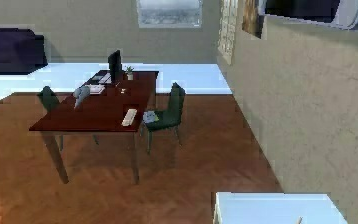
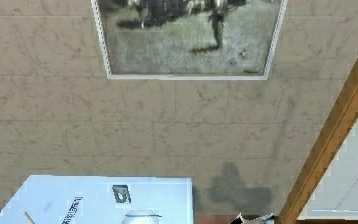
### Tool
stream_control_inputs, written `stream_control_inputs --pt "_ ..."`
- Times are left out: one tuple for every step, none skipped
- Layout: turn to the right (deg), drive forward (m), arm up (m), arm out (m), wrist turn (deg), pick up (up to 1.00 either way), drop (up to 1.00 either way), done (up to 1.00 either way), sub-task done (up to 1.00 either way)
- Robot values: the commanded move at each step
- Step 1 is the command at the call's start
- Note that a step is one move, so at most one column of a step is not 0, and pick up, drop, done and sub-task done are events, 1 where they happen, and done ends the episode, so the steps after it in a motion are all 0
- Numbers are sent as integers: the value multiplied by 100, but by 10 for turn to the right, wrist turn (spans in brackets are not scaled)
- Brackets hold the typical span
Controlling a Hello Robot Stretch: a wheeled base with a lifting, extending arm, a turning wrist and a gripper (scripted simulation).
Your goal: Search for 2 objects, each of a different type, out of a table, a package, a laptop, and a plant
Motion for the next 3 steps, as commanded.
stream_control_inputs --pt "0 50 0 0 0 0 0 0 0" --pt "0 60 0 0 0 0 0 0 0" --pt "30 0 0 0 0 0 0 0 0"
